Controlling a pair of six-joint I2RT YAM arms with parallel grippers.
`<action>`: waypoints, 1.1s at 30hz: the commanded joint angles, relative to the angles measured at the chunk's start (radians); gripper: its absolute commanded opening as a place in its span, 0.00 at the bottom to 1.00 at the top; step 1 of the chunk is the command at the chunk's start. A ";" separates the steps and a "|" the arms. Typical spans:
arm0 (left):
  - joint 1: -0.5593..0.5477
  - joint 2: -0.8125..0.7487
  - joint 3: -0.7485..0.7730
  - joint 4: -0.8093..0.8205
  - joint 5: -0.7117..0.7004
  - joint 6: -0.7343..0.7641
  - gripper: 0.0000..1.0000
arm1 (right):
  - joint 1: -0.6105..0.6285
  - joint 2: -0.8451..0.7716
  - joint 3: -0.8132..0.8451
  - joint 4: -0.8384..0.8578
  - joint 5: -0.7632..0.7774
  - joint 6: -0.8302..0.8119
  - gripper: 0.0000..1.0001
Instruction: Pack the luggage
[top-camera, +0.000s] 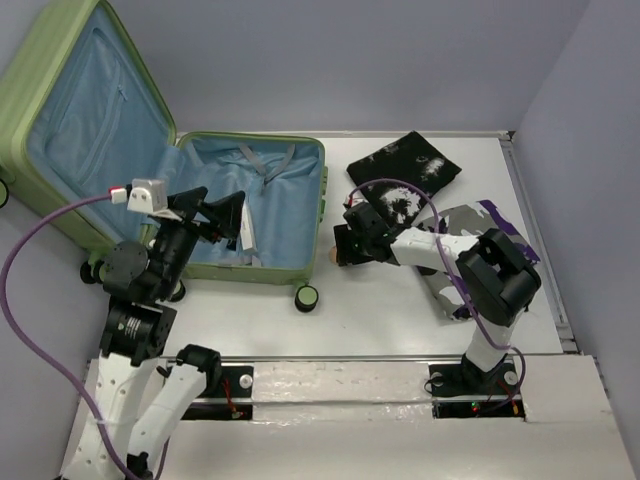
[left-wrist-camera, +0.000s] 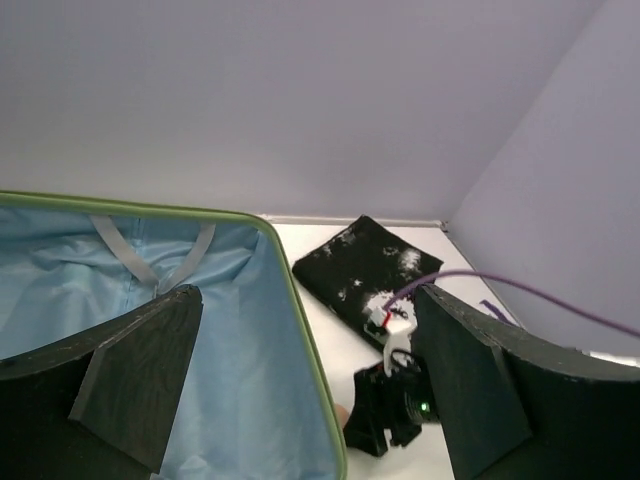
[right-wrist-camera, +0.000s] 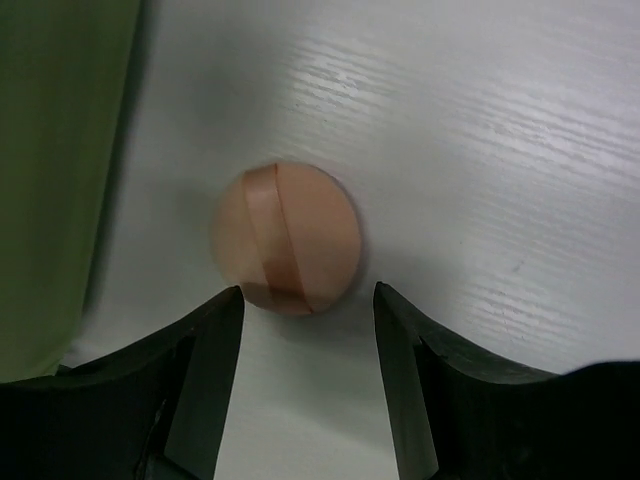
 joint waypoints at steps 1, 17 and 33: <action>0.001 -0.080 -0.083 -0.110 0.079 0.099 0.99 | 0.006 0.026 0.067 0.064 -0.022 0.002 0.59; 0.001 -0.318 -0.278 -0.084 0.128 0.078 0.99 | 0.006 -0.172 0.002 0.055 0.100 -0.011 0.07; 0.001 -0.378 -0.287 -0.087 0.081 0.063 0.99 | 0.152 0.056 0.606 -0.035 -0.078 0.004 0.61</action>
